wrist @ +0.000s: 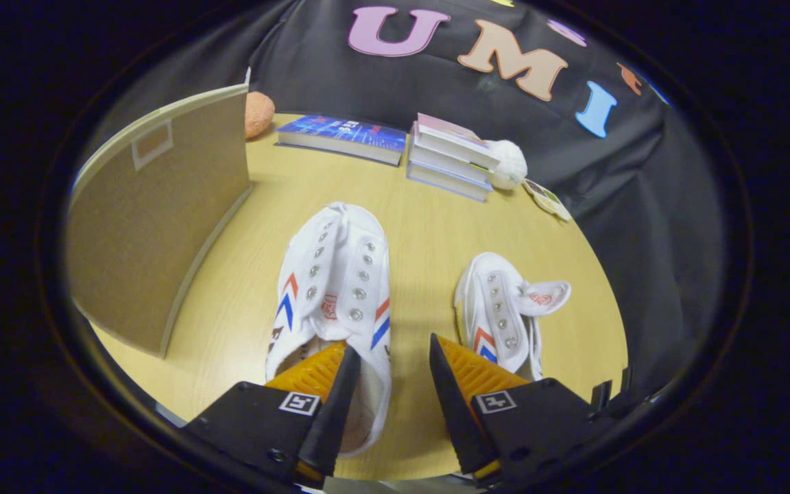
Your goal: Open the storage box then place both shoes into the box .Put the left shoe in first, then the right shoe, with the right side of both shoes facing outward in a uniform manner.
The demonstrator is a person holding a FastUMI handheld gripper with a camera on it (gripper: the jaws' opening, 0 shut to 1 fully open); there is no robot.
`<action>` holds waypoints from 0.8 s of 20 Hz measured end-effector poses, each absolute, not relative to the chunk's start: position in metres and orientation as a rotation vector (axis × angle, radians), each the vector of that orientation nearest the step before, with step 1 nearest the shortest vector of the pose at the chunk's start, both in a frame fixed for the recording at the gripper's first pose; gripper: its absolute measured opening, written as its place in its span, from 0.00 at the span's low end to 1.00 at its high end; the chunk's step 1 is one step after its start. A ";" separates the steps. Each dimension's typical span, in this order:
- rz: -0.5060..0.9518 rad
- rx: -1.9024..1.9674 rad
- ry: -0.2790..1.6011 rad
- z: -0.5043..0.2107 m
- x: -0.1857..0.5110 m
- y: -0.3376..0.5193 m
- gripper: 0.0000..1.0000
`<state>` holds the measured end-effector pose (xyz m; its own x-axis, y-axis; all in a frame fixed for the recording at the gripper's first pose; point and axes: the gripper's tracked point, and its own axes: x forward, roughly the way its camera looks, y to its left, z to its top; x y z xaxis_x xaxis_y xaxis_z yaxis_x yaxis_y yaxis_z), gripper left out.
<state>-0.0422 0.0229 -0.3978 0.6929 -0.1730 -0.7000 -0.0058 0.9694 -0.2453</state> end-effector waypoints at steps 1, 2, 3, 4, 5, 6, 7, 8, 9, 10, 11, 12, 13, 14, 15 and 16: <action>-0.092 -0.238 0.792 -0.397 -0.042 0.024 0.68; -0.080 -0.231 0.786 -0.396 -0.041 0.027 0.61; -0.064 -0.220 0.789 -0.402 -0.038 0.031 0.54; -0.042 -0.212 0.797 -0.404 -0.037 0.035 0.47; -0.019 -0.210 0.803 -0.405 -0.037 0.039 0.41; -0.013 -0.213 0.804 -0.405 -0.036 0.039 0.34; -0.010 -0.209 0.806 -0.406 -0.037 0.039 0.27; -0.006 -0.191 0.813 -0.407 -0.037 0.040 0.27; -0.013 -0.160 0.821 -0.412 -0.038 0.041 0.27; -0.017 -0.129 0.821 -0.411 -0.039 0.041 0.26; -0.020 -0.097 0.820 -0.412 -0.039 0.041 0.24; -0.027 -0.054 0.813 -0.412 -0.039 0.040 0.25; -0.033 0.002 0.813 -0.415 -0.039 0.040 0.26; -0.022 0.059 0.811 -0.416 -0.040 0.044 0.20; -0.027 0.089 0.815 -0.413 -0.039 0.043 0.14; -0.032 0.100 0.810 -0.413 -0.038 0.043 0.09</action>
<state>-0.0376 0.0426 -0.4128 0.6892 0.0094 -0.7245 0.0671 0.9948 0.0767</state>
